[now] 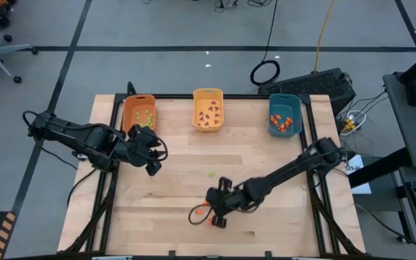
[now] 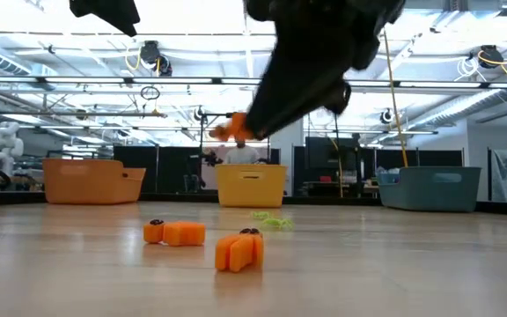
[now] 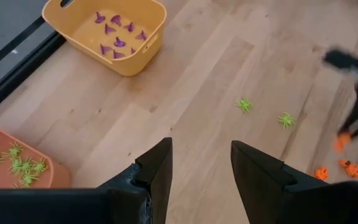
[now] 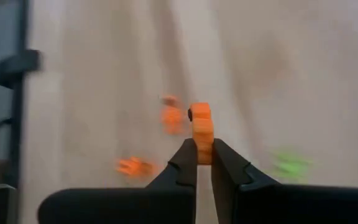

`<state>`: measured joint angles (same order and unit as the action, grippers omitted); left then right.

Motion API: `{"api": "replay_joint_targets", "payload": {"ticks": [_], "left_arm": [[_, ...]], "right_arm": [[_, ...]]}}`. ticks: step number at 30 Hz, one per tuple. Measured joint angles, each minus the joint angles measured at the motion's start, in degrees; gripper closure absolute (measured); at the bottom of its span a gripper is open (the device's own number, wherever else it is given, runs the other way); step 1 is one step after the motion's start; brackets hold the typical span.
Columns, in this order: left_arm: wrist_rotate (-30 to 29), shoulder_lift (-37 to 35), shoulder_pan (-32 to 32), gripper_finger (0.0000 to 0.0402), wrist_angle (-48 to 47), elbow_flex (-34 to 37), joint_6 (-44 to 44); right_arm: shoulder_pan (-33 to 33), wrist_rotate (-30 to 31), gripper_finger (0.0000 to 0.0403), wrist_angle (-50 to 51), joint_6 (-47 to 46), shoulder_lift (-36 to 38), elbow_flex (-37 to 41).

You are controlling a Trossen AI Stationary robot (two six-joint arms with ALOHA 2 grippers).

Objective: Sort Halloween decoration
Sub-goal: Put the orange skeleton toy into the blue bin

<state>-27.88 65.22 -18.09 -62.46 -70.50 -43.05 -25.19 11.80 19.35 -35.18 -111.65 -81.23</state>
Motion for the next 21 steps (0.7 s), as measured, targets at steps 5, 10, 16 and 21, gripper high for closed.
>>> {"api": "replay_joint_targets", "payload": {"ticks": [5,10,16,21], "left_arm": [[-1.64,-0.01,0.00,0.0240,-0.02,0.00,0.49],[-5.22,-0.01,0.11,0.0240,0.15,0.00,1.95],[-6.46,-0.01,1.09,0.0240,0.70,0.00,3.23],[-5.53,-0.14,2.40,0.0240,2.92,-0.06,7.13]], "right_arm": [[2.88,1.40,0.0400,11.00,3.29,7.97,0.09],[7.02,1.63,0.0400,17.25,6.70,15.40,0.07],[11.25,-0.76,0.0401,22.12,9.37,23.81,0.07],[14.17,-4.35,0.0401,23.20,15.17,30.07,0.07]]}}
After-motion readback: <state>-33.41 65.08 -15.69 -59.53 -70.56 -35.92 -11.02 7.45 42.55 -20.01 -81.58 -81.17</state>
